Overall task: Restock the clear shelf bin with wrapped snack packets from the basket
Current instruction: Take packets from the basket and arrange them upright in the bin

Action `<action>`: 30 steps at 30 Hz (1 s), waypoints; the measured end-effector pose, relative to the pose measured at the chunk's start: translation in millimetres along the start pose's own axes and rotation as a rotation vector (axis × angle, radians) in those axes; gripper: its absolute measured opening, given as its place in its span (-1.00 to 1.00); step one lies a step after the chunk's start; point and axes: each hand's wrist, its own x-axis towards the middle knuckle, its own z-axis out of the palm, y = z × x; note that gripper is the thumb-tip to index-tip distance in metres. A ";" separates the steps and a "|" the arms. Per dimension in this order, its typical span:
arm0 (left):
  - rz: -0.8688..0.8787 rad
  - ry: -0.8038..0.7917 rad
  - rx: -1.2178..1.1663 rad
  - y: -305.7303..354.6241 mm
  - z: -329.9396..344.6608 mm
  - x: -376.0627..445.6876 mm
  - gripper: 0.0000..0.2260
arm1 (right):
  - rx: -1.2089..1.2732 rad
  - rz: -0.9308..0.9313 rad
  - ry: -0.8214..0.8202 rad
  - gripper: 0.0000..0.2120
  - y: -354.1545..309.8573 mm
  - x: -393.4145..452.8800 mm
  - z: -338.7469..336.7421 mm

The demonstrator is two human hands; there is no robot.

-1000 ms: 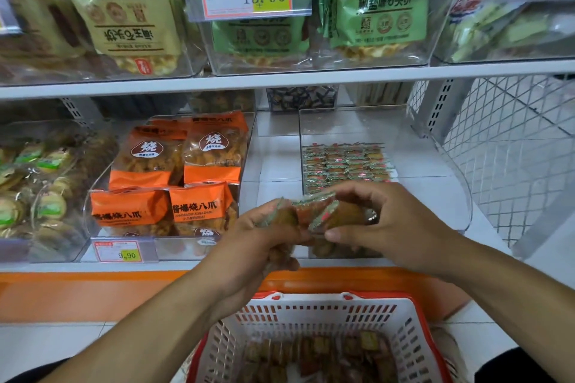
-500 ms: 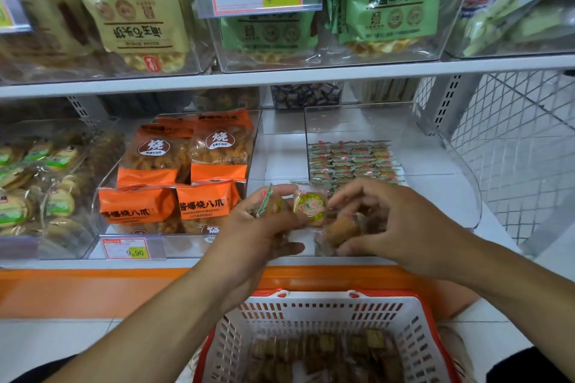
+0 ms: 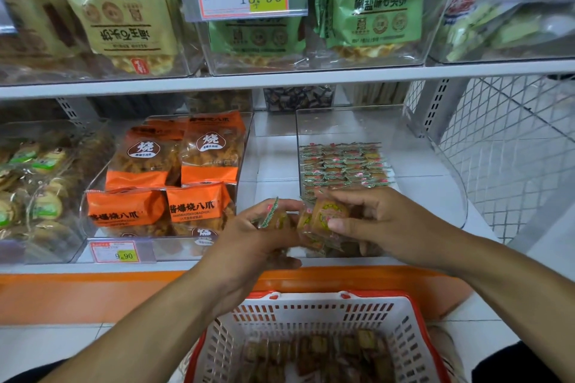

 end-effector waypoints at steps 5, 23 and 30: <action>0.001 -0.024 -0.056 -0.8 3.0 1.0 -0.62 | 0.265 0.069 -0.045 -0.51 0.6 -0.2 0.6; 0.191 0.101 -0.132 -11.0 7.2 8.4 -0.67 | 0.759 0.245 0.203 -0.72 -10.1 -2.5 16.5; 0.155 0.010 -0.153 -10.8 5.2 10.8 -0.55 | 0.630 0.258 0.178 -0.74 -10.3 -10.6 41.3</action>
